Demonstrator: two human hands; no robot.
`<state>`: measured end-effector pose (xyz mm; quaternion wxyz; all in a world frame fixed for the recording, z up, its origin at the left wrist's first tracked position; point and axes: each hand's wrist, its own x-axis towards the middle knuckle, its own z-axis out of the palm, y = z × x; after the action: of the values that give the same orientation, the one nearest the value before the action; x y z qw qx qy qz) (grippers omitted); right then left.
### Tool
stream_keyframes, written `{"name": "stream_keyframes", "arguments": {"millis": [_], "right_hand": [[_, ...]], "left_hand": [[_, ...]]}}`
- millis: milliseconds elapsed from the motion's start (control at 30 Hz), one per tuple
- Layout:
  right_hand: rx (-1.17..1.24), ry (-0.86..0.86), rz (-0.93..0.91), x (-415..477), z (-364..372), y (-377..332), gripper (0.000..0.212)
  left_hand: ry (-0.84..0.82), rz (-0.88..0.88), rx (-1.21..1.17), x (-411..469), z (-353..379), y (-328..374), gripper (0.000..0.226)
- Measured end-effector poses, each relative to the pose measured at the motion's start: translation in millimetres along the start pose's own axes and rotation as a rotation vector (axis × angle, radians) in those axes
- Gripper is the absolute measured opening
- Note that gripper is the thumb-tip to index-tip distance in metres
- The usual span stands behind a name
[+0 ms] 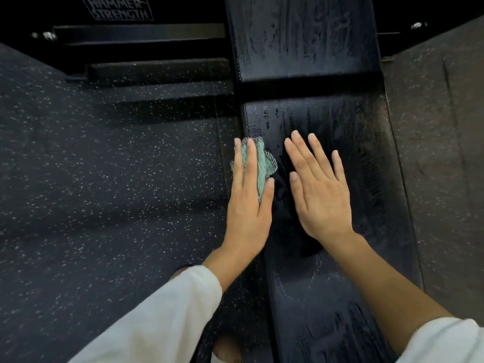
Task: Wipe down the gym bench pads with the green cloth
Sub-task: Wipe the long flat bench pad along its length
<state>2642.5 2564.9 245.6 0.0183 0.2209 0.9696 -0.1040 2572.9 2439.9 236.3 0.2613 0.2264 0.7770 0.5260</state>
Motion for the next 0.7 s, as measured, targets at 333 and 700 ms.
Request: {"name": "stream_keyframes", "arguments": {"millis": [333,700], "right_hand": [[0.003,0.005,-0.009,0.6,-0.1,1.6,0.050],[0.015,0.010,-0.020,0.6,0.7,2.0,0.050]], "left_hand": [[-0.005,-0.058,0.026,-42.2,11.9,3.5,0.063],[0.072,-0.052,0.047,45.5,-6.0,10.1,0.061]]}}
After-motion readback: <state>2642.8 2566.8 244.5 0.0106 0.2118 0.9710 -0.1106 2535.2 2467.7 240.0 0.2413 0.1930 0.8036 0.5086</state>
